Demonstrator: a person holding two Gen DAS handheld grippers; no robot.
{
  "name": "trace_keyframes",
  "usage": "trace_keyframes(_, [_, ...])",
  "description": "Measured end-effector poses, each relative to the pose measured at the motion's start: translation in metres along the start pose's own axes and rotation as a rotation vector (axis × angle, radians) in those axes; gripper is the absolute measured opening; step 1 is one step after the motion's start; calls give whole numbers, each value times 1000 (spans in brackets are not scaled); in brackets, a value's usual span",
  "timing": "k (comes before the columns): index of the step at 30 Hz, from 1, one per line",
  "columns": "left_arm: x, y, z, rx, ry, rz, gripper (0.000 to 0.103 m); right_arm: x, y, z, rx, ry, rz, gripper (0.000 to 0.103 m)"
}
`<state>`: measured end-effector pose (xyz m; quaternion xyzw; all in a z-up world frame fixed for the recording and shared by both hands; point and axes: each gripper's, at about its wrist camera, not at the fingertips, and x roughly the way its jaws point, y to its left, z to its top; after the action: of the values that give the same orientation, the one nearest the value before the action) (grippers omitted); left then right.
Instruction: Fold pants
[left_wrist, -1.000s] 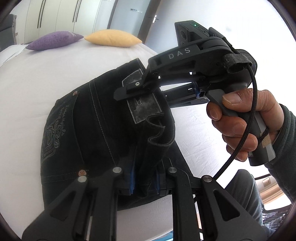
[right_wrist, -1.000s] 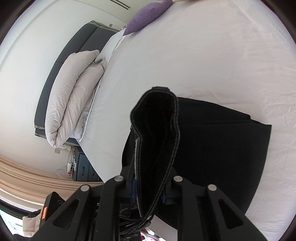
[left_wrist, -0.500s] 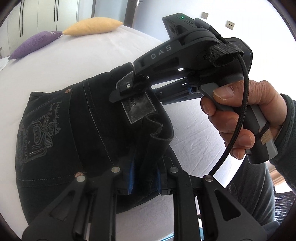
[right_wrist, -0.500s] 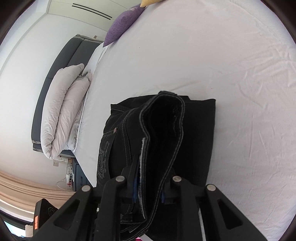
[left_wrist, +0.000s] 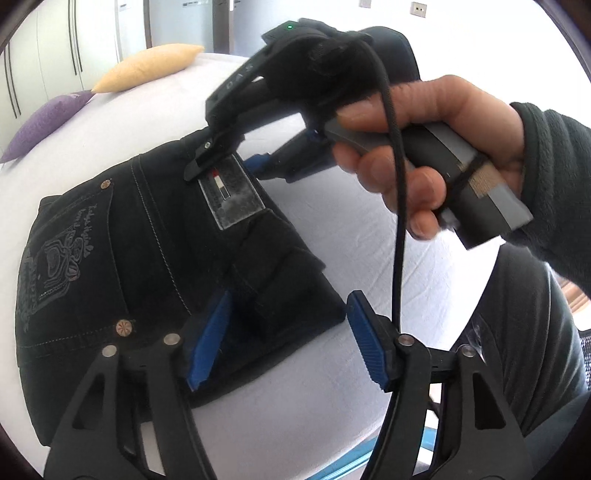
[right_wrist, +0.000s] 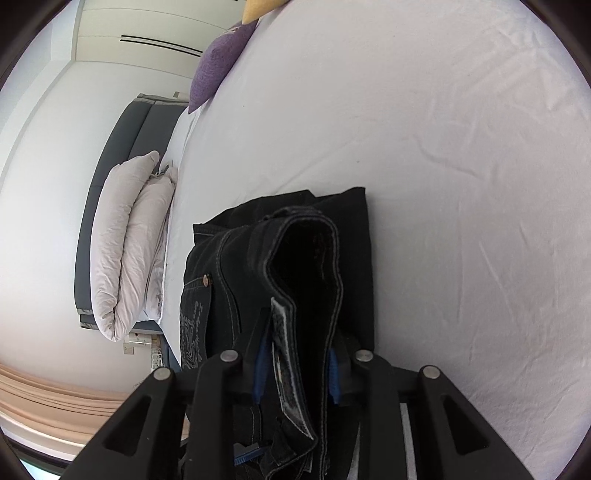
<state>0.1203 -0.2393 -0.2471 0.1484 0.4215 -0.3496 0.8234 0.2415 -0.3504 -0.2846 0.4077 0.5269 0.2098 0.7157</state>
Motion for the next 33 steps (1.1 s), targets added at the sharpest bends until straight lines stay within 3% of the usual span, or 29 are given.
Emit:
trace_keyframes(4, [-10,-3,-8,49,-17,-45,63,-7,-5,3,15,-31,-8,29])
trace_keyframes(7, [-25,-3,-15,83,-35,-107,63,-24,1,4,-1,-99,-51,36])
trace_keyframes(10, [-50,7,-15,101,-85,-116,63,-55,2,2,36,-232,-133,62])
trace_keyframes(12, [-69,27,-5,66,-145,-99,63,-71,11,-1,19,-273,-26,62])
trace_keyframes(15, [-85,82,20,-48,-219,-80,64,-65,34,-12,-37,-193,201,62])
trace_keyframes(16, [-86,105,28,-94,-234,-81,64,-56,41,-17,-56,-149,238,62])
trace_keyframes(19, [-84,153,43,-179,-260,-76,64,-25,37,-39,-63,-32,296,62])
trace_keyframes(21, [-77,176,43,-235,-261,-119,64,-5,12,-56,2,24,275,62])
trace_keyframes(22, [-68,188,41,-275,-242,-151,64,3,-5,-65,40,44,250,54])
trace_keyframes(23, [-56,196,39,-312,-214,-181,64,5,-22,-72,75,36,251,20])
trace_keyframes(24, [-49,202,27,-348,-190,-217,64,4,-39,-76,123,23,267,0])
trace_keyframes(25, [-39,206,18,-392,-174,-260,64,0,-52,-80,156,0,322,0])
trace_keyframes(28, [-19,220,-8,-530,-144,-359,64,-16,-52,-85,106,-17,270,0])
trace_keyframes(31, [-12,228,-24,-587,-175,-398,64,-25,-53,-88,80,-1,243,0])
trace_keyframes(33, [-12,230,-30,-599,-186,-410,64,-32,-56,-90,68,4,129,0])
